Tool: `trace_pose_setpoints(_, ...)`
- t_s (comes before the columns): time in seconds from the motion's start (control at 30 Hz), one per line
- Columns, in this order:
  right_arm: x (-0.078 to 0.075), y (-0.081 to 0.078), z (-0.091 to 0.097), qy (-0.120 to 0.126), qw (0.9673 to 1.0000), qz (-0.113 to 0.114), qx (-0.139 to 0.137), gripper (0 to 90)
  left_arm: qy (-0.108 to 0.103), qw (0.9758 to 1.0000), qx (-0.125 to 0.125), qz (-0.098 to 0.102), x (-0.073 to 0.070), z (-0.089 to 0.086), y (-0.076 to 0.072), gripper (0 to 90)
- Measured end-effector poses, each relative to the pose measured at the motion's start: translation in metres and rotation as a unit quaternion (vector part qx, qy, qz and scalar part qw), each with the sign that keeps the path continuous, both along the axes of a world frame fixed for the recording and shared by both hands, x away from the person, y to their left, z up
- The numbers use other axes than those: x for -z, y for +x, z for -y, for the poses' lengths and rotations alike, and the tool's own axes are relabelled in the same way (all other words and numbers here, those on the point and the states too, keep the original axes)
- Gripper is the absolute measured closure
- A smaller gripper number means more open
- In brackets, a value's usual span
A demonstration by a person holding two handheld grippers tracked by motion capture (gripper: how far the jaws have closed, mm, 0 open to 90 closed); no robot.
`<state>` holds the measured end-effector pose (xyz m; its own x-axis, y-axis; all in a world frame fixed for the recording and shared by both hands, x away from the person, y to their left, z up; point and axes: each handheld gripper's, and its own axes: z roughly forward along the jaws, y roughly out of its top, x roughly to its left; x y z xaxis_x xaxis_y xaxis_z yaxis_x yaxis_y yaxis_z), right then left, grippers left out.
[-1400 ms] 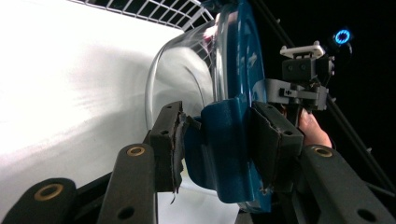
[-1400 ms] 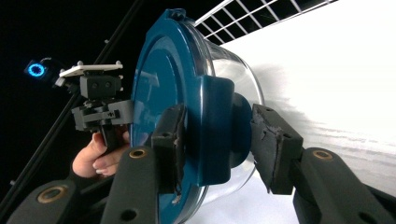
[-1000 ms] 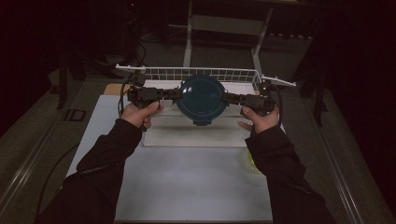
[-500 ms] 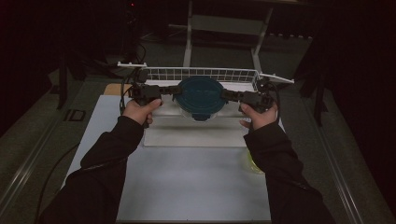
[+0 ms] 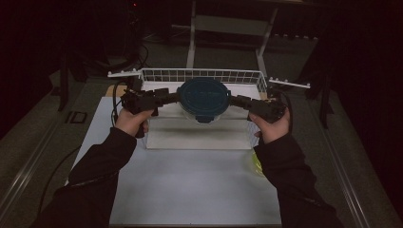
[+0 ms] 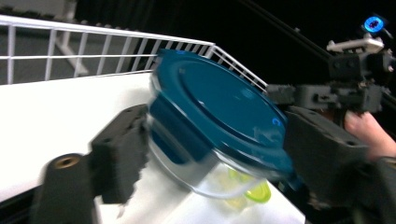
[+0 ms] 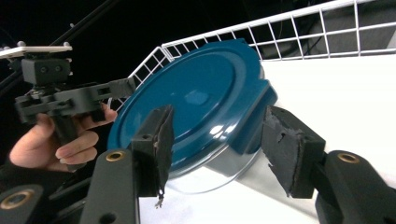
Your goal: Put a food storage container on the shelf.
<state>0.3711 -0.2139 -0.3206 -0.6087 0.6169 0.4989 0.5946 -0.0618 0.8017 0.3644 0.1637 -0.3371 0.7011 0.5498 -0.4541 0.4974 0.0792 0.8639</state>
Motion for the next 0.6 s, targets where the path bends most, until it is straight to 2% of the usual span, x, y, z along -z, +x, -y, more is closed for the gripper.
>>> trace_pose_setpoints(0.07, -0.001, -0.011, 0.001, -0.004, 0.9997, 0.024, 0.006, 46.0, 0.011, 0.9998, -0.002, 0.017, 0.000, -0.001, -0.009, 15.1)
trace_pose_setpoints(0.13, -0.002, -0.018, 0.001, -0.004, 0.9994, 0.033, 0.005, 47.5, -0.003, 0.9998, 0.001, 0.019, 0.002, -0.003, -0.015, 12.8)
trace_pose_setpoints(0.23, -0.002, -0.028, -0.002, -0.001, 0.9995, 0.031, -0.012, 48.5, -0.003, 0.9998, 0.007, 0.020, 0.006, -0.003, -0.024, 0.4)
trace_pose_setpoints(0.37, -0.002, -0.040, -0.012, -0.005, 0.9986, 0.030, -0.042, 50.0, 0.014, 0.9994, 0.007, 0.032, 0.013, -0.002, -0.037, 0.3)
trace_pose_setpoints(0.43, -0.001, -0.046, -0.019, -0.006, 0.9978, 0.026, -0.060, 57.7, 0.022, 0.9989, 0.013, 0.039, 0.017, -0.001, -0.042, 0.3)
trace_pose_setpoints(0.5, 0.002, -0.050, -0.026, -0.010, 0.9967, 0.018, -0.078, 63.3, 0.040, 0.9972, 0.021, 0.059, 0.023, 0.001, -0.048, 0.3)
trace_pose_setpoints(0.53, 0.004, -0.051, -0.029, -0.010, 0.9963, 0.013, -0.085, 65.3, 0.051, 0.9966, 0.021, 0.061, 0.026, 0.002, -0.050, 0.3)
trace_pose_setpoints(0.6, 0.009, -0.053, -0.037, -0.029, 0.9948, 0.012, -0.096, 69.9, 0.056, 0.9966, 0.024, 0.056, 0.033, 0.003, -0.054, 0.3)
